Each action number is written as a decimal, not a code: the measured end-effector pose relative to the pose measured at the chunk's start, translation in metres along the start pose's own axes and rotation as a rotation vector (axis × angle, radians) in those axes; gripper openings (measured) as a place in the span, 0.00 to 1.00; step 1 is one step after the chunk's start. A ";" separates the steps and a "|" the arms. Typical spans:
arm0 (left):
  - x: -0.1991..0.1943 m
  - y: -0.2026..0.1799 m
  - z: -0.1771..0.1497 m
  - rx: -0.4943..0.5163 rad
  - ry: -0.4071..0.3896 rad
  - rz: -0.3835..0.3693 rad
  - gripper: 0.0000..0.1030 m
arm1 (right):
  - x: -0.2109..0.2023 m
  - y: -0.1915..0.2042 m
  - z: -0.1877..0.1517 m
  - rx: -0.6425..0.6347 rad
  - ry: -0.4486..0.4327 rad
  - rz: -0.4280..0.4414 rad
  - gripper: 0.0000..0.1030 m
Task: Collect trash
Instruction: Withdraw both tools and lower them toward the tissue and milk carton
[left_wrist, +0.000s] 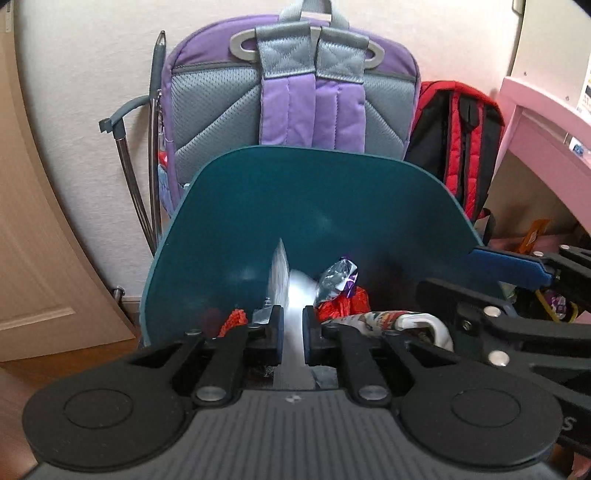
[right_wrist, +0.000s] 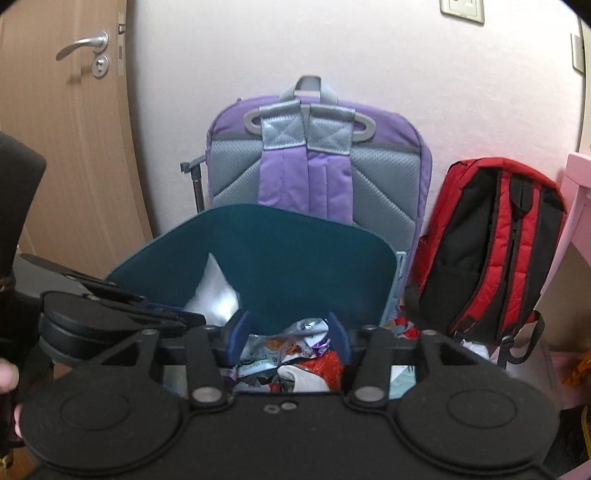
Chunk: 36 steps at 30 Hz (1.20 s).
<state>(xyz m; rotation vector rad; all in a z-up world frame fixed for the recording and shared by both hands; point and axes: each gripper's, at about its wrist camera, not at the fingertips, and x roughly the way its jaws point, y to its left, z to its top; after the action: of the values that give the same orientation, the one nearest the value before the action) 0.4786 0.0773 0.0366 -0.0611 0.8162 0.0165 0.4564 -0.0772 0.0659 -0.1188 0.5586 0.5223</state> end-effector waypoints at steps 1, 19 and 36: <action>-0.003 -0.001 0.000 -0.002 0.000 -0.002 0.10 | -0.004 -0.001 0.001 0.002 -0.003 -0.002 0.49; -0.124 -0.012 -0.034 0.004 -0.130 -0.019 0.76 | -0.128 0.008 -0.009 0.011 -0.069 0.069 0.53; -0.168 -0.007 -0.149 0.013 -0.126 -0.101 0.97 | -0.165 0.041 -0.112 -0.028 0.036 0.166 0.53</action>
<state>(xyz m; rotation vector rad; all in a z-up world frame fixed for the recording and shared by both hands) 0.2555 0.0624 0.0574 -0.0883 0.6862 -0.0793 0.2633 -0.1420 0.0606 -0.1095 0.5995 0.6908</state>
